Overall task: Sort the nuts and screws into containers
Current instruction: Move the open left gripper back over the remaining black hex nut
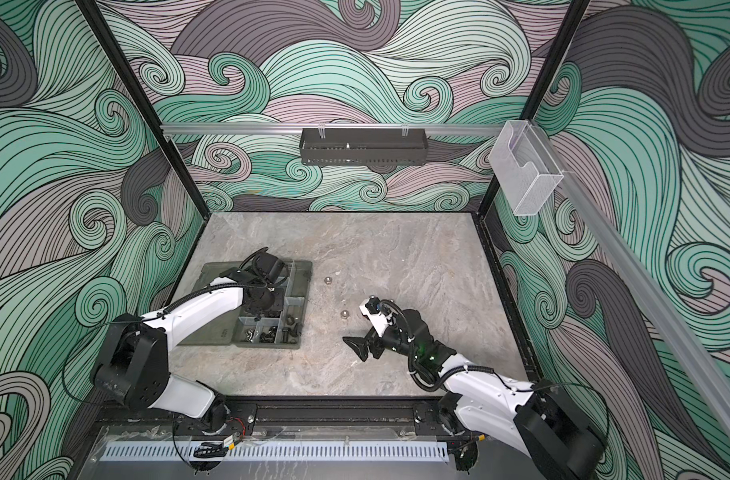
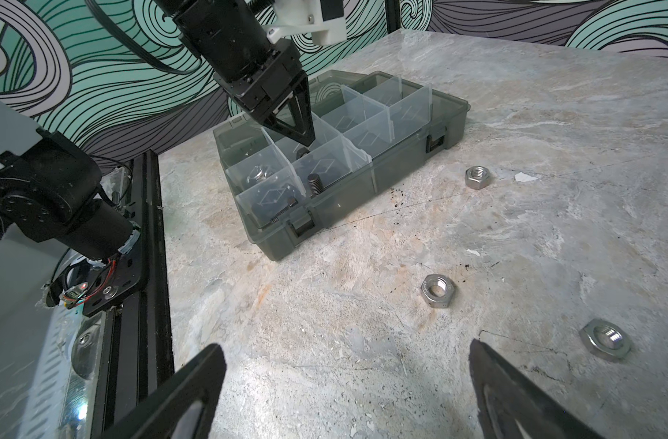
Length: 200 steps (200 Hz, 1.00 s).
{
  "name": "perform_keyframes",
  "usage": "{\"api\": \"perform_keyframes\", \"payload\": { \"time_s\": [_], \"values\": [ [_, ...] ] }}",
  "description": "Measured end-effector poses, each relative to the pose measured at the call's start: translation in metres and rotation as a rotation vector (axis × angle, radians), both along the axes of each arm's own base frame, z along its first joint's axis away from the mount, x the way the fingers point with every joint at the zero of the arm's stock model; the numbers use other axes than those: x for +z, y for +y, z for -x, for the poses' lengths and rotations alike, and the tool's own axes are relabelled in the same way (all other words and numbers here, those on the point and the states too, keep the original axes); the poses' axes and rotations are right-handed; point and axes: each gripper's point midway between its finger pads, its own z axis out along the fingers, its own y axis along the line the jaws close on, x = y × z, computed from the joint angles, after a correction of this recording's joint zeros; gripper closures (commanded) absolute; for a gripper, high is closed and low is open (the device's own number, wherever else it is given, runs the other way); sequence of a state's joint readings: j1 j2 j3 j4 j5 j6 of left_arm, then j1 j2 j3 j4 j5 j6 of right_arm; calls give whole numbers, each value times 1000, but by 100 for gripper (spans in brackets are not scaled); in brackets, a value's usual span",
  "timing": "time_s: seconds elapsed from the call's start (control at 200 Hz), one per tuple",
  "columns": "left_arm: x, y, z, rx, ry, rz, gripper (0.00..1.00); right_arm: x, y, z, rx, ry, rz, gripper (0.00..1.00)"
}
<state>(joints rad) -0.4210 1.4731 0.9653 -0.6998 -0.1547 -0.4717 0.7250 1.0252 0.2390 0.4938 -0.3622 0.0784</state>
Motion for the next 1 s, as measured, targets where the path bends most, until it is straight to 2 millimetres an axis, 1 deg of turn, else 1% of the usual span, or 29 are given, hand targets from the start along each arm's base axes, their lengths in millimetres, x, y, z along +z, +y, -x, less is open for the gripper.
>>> {"api": "perform_keyframes", "payload": {
  "time_s": [0.23, 0.3, 0.37, 0.43, 0.5, 0.595, 0.65, 0.705, 0.72, 0.77, 0.821, 0.931, 1.001],
  "values": [
    [5, -3, 3, -9, -11, 19, 68, -5, -2, 1, -5, 21, 19, 1],
    [9, -11, 3, -29, -21, 45, 68, -6, -3, 1, -11, 31, 24, 1],
    [16, -27, 4, -72, -51, 83, 67, -5, -7, 0, -38, 36, 29, 1],
    [23, -48, 7, -126, -79, 114, 67, -6, -13, -4, -82, 47, 39, 0],
    [31, -77, 12, -199, -97, 148, 67, -11, -25, -11, -157, 82, 54, 1],
    [42, -124, 14, -300, -113, 192, 66, -12, -48, -23, -277, 143, 26, 0],
    [46, -152, 12, -345, -120, 216, 66, -11, -59, -22, -329, 170, -4, 0],
    [46, -176, 13, -383, -120, 238, 65, -11, -67, -16, -363, 200, -36, 0],
    [45, -184, 14, -397, -117, 245, 65, -11, -69, -14, -370, 209, -46, 0],
    [40, -203, 16, -424, -107, 257, 64, -11, -76, -8, -399, 238, -71, 0],
    [32, -225, 20, -457, -88, 266, 64, -9, -82, -2, -427, 264, -97, 0],
    [13, -267, 32, -516, -41, 274, 63, -1, -98, 11, -480, 295, -144, 0],
    [3, -288, 38, -539, -19, 284, 63, 5, -105, 19, -495, 303, -175, 0]
  ]
}}
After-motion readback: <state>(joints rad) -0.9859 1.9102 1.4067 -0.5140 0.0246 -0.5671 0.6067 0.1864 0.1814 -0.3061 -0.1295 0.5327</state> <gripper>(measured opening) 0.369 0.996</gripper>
